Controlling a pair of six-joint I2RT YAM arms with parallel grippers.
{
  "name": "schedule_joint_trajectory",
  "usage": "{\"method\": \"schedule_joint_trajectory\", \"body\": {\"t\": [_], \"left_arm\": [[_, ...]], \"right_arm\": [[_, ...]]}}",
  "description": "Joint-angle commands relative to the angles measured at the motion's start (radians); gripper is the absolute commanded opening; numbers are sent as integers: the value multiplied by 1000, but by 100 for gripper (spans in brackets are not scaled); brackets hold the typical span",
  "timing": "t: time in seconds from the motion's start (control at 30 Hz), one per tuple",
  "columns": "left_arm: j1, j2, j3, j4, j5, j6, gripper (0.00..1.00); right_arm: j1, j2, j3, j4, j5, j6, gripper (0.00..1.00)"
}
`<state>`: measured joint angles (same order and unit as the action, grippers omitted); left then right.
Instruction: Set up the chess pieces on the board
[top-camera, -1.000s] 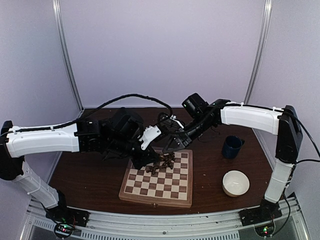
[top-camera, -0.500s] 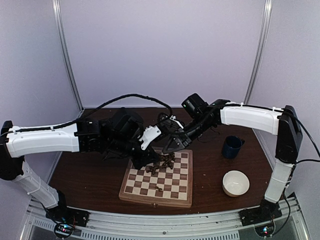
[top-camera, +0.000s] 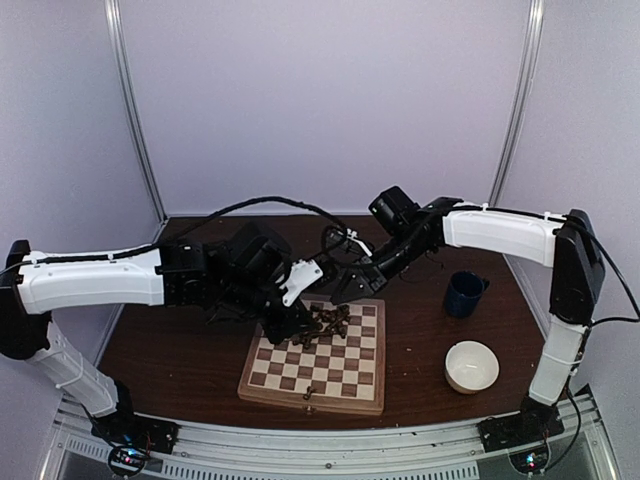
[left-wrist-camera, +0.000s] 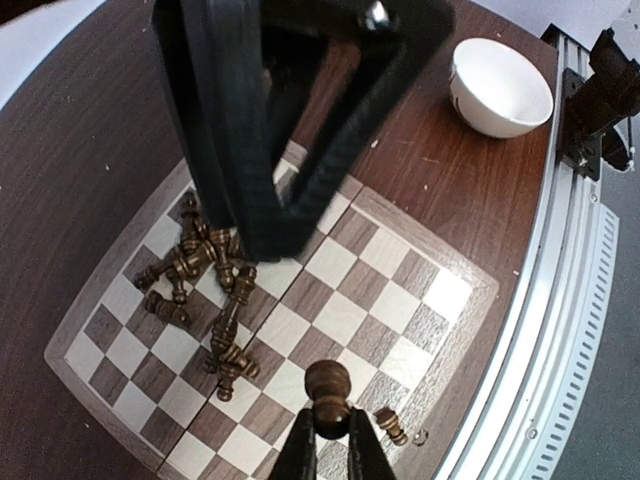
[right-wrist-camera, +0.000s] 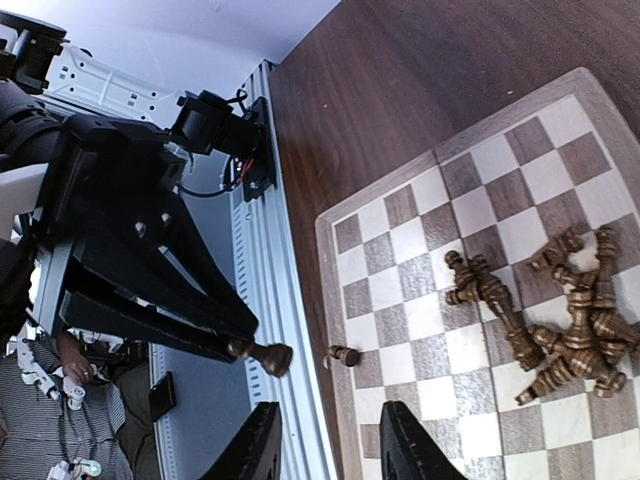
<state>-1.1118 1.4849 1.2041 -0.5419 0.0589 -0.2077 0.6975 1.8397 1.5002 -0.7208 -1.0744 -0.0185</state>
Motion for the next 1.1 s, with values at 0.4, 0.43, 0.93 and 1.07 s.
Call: {"method": "schedule_joint_trajectory", "body": {"t": [0.4, 0.43, 0.93, 1.07], "left_arm": [[76, 75, -54, -396, -44, -107, 0], [82, 79, -64, -396, -42, -113, 0], [121, 153, -76, -361, -34, -128, 0], [122, 169, -77, -341, -31, -130, 0]], "right_arm": [[-163, -327, -325, 51, 386, -347, 39], [-164, -342, -338, 56, 393, -353, 39], [-167, -359, -349, 63, 396, -359, 40], [-166, -362, -354, 67, 399, -359, 40]]}}
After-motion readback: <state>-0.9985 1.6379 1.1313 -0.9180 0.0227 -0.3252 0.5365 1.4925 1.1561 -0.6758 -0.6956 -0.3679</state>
